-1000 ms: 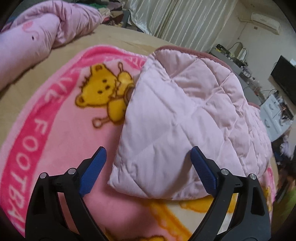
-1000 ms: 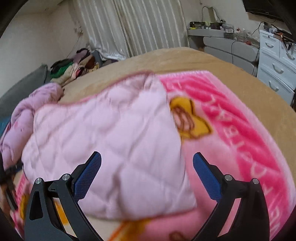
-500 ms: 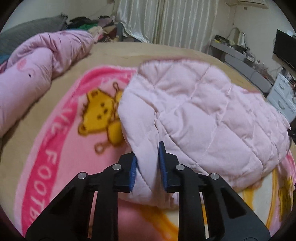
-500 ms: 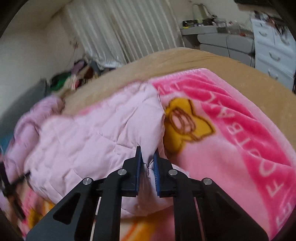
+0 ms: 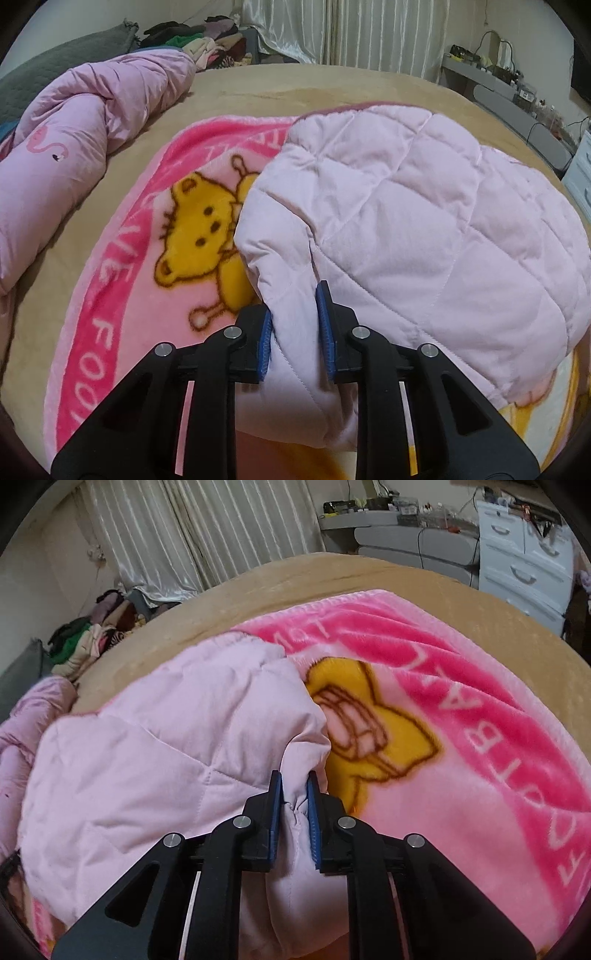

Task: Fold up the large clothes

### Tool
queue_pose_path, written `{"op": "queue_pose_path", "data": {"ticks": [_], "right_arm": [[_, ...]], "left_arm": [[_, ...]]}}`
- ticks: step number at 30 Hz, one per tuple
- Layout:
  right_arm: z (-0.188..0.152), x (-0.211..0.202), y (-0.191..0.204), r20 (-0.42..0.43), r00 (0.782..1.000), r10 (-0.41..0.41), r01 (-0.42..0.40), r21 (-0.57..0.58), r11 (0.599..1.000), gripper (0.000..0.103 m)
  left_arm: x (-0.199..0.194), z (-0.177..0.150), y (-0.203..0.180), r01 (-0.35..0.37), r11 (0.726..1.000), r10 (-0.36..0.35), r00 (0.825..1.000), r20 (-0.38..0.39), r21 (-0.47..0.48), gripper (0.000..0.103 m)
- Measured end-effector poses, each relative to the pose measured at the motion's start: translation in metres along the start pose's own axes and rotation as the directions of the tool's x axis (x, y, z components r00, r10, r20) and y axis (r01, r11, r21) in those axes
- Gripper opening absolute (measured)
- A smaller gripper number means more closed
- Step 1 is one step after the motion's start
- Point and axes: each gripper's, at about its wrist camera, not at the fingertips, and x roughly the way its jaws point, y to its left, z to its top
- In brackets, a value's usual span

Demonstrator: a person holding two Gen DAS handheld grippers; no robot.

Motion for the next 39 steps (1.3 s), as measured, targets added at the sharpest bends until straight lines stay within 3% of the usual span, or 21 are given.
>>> {"op": "queue_pose_path", "data": {"ticks": [4,6,8,10,12,14,17,21,26,30,34,35,37,39], "right_arm": [[-0.001,-0.004,0.017,-0.015,0.996,-0.087,0.083,-0.145,0.986,0.025],[0.002,-0.015,0.025,0.009,0.992,-0.129,0.128,-0.191,0.973,0.042],[0.006,-0.043,0.031,0.116,0.988,-0.101,0.121,-0.178,0.977,0.064],[0.009,-0.064,0.043,0.197,0.979,-0.053,0.090,-0.186,0.978,0.074],[0.010,-0.073,0.068,0.202,0.979,0.026,0.028,-0.257,0.966,0.075],[0.009,-0.071,0.092,0.168,0.983,0.070,-0.013,-0.320,0.947,0.077],[0.006,-0.056,0.129,0.099,0.989,0.114,-0.066,-0.401,0.914,0.077],[-0.002,-0.017,0.171,-0.026,0.996,0.080,-0.083,-0.487,0.870,0.077],[-0.009,0.016,0.182,-0.123,0.992,0.017,-0.070,-0.437,0.897,0.083],[-0.022,0.029,0.181,-0.115,0.993,0.002,-0.053,-0.439,0.897,0.084],[-0.024,0.026,0.178,-0.110,0.994,0.005,-0.052,-0.433,0.900,0.084],[-0.025,0.021,0.178,-0.109,0.994,0.008,-0.054,-0.434,0.899,0.083],[-0.025,0.000,0.174,-0.091,0.995,0.036,-0.073,-0.443,0.894,0.086],[-0.031,-0.027,0.167,-0.036,0.996,0.082,-0.089,-0.442,0.893,0.091]], "left_arm": [[-0.002,-0.003,0.001,0.001,1.000,-0.001,1.000,0.013,0.009,0.017],[-0.006,-0.003,0.003,0.004,1.000,-0.004,1.000,0.013,0.004,0.019],[-0.012,-0.003,0.004,-0.008,1.000,0.008,1.000,0.019,0.002,0.028],[-0.024,-0.002,0.003,-0.030,1.000,0.030,0.998,0.053,0.000,0.050],[-0.039,0.001,0.000,-0.044,0.999,0.045,0.993,0.108,-0.007,0.051],[-0.053,0.005,-0.009,-0.015,1.000,0.016,0.988,0.153,-0.005,0.051],[-0.056,0.012,-0.034,0.058,0.997,-0.063,0.989,0.133,0.044,0.051],[-0.044,0.015,-0.058,0.145,0.988,-0.149,0.985,0.082,0.045,0.054],[0.001,0.007,-0.071,0.135,0.990,-0.134,0.991,-0.024,0.029,0.062],[0.019,0.005,-0.069,0.132,0.991,-0.132,0.990,-0.051,0.001,0.064],[0.011,0.001,-0.067,0.132,0.991,-0.132,0.990,-0.041,-0.009,0.065],[0.005,0.001,-0.065,0.120,0.993,-0.120,0.992,-0.038,-0.007,0.067],[-0.013,0.000,-0.063,0.076,0.997,-0.076,0.997,-0.005,0.030,0.083],[-0.030,-0.002,-0.057,0.075,0.996,-0.076,0.997,0.029,0.041,0.084]]}}
